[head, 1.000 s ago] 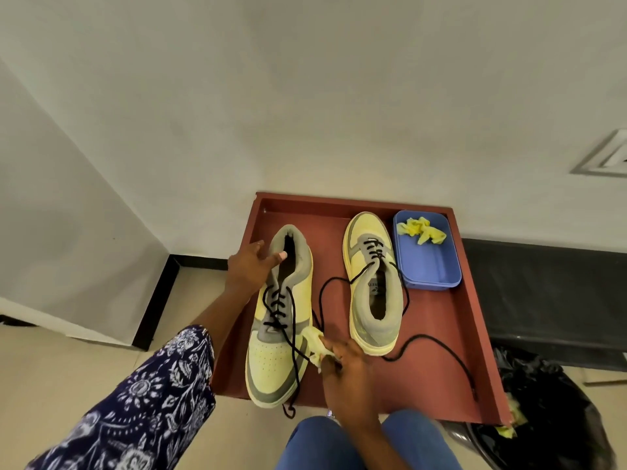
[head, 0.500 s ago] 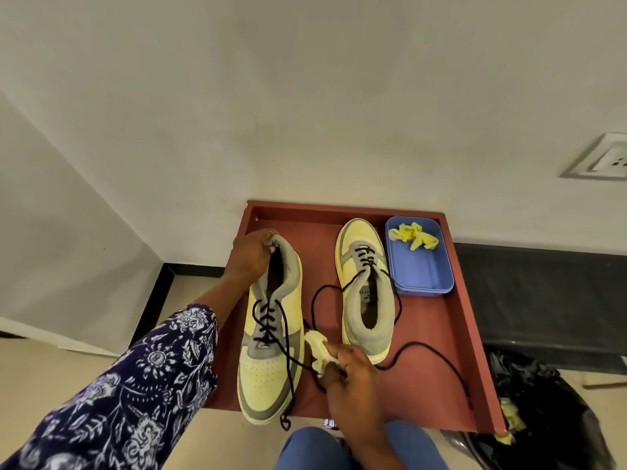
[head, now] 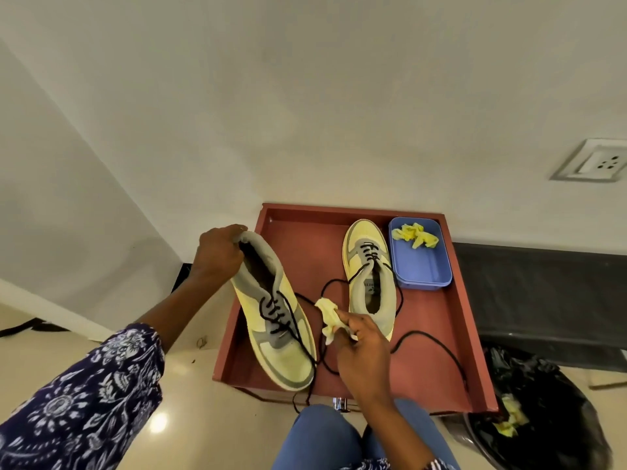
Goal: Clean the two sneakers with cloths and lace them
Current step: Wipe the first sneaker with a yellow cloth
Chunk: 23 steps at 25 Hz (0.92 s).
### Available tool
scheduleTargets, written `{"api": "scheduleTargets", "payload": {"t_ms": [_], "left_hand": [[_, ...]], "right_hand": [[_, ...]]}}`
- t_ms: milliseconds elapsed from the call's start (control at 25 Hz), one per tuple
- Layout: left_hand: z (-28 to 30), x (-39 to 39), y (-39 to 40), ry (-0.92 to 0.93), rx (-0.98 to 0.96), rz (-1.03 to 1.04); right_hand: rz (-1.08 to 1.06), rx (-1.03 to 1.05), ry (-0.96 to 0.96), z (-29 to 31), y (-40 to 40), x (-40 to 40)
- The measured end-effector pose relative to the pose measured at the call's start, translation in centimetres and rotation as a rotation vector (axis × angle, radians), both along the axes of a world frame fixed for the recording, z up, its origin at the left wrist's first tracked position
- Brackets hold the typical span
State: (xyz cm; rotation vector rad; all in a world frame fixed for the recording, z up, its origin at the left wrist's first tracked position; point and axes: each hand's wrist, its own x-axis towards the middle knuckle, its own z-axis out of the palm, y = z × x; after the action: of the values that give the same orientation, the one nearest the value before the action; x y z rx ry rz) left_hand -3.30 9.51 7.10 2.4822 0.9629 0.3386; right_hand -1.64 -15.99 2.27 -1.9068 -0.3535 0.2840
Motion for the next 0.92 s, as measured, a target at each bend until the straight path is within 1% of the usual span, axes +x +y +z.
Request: {"api": "scheduleTargets", "payload": {"t_ms": [200,280,360,400,480,560,640,760,840,920], "left_hand": [[3.2,-2.9,-0.6,-0.1,-0.135,0.227],[3.4,-3.7,-0.7,-0.082,-0.18,0.325],[3.2,-4.4,-0.6,-0.094,-0.326,0.486],[3.0,-4.6,-0.7,-0.157,-0.459,0.583],[2.8,-5.0,-1.4,-0.375,-0.748,0.755],[2.6,-5.1,-3.0,-0.57,-0.945,0.846],[3.0,-4.7,-5.2,-0.698,-1.056,0.919],[3.2,-4.3,-8.0,-0.83,-1.195,1.07],[2.9,-4.3,-9.8,-0.867,-1.299,1.115],[2.9,-3.6,-11.7,-0.845,-1.346,1.18]], "right_hand": [[-0.046,0.06,0.022,1.6,-0.3,-0.2],[-0.049,0.06,0.037,2.2,-0.4,-0.1],[-0.056,0.065,0.04,2.7,-0.6,0.1],[-0.06,0.068,0.036,3.0,-0.8,0.2],[-0.069,0.074,0.037,3.4,-1.0,0.4],[-0.081,0.069,0.044,3.5,-1.0,0.5],[-0.092,0.065,0.045,3.6,-1.1,0.5],[-0.099,0.084,0.057,3.9,-1.3,0.4],[-0.101,0.094,0.065,4.0,-1.5,0.3],[-0.103,0.09,0.068,3.8,-1.7,0.2]]}}
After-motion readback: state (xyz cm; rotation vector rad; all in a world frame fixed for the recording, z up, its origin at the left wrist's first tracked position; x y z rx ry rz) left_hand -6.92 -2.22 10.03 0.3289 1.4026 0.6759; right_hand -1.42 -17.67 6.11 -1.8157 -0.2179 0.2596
